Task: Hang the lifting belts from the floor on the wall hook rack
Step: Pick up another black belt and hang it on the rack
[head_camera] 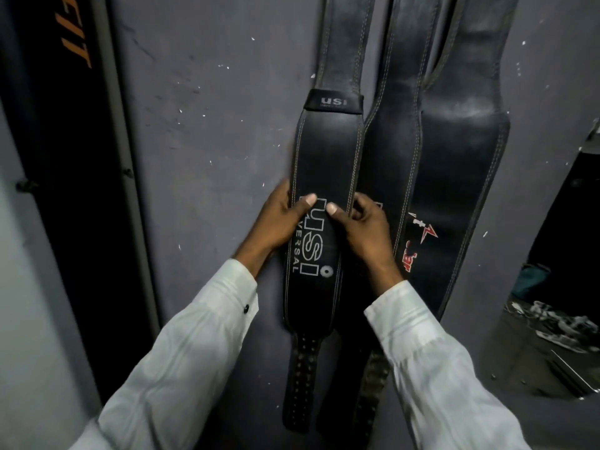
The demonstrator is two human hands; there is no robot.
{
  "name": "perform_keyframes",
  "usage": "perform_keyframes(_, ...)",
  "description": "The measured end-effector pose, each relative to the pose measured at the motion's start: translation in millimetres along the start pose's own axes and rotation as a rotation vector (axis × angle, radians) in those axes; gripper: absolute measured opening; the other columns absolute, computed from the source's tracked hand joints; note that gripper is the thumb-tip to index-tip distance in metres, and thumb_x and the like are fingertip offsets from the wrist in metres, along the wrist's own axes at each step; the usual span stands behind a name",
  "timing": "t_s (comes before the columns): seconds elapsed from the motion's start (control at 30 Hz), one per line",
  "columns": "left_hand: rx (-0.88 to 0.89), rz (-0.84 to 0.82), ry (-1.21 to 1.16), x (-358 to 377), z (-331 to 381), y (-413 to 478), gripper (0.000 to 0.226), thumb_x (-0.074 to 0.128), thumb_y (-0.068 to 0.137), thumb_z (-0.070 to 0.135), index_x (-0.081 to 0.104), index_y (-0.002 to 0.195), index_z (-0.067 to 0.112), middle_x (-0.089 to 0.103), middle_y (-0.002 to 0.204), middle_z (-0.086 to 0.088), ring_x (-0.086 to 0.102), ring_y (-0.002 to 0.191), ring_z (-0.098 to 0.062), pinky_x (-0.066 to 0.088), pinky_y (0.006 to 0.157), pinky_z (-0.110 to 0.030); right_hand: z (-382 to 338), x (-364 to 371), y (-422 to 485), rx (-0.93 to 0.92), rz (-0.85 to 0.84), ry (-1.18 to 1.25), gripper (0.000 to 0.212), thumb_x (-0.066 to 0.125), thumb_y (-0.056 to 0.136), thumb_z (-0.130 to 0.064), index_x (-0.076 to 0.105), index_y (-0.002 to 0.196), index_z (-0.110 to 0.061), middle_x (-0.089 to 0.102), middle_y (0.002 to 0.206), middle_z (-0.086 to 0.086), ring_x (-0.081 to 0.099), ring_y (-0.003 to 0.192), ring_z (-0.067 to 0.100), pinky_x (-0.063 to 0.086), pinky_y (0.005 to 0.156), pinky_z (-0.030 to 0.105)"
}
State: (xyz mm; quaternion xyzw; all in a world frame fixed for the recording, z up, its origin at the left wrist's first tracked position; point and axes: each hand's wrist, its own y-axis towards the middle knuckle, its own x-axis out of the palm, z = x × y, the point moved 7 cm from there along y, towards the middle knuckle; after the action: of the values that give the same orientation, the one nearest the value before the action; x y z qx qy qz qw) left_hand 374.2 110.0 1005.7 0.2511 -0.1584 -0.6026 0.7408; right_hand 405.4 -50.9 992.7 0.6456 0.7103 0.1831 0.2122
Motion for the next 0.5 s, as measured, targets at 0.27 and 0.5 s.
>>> perform_keyframes(0.27,-0.026,0.069,-0.042,3,-27,-10,0.029,0.066,0.091,0.016,0.064,0.119,0.010,0.075,0.110,-0.009,0.073,0.100,-0.025,0.057,0.092,-0.050,29,-1,-18,0.056,0.057,-0.056,0.040,0.069,0.075,-0.052,0.073,0.101,-0.021,0.079,0.096,-0.003,0.075,0.092,0.016,0.058,0.092,0.049)
perform_keyframes(0.5,-0.081,0.018,-0.001,8,-68,-40,0.038,0.067,0.086,0.023,0.060,0.122,0.016,0.073,0.116,-0.007,0.071,0.107,-0.023,0.055,0.097,-0.051,59,2,-40,0.066,0.064,-0.120,0.027,0.073,0.085,-0.029,0.067,0.111,-0.022,0.076,0.104,-0.006,0.072,0.099,0.011,0.055,0.098,0.047)
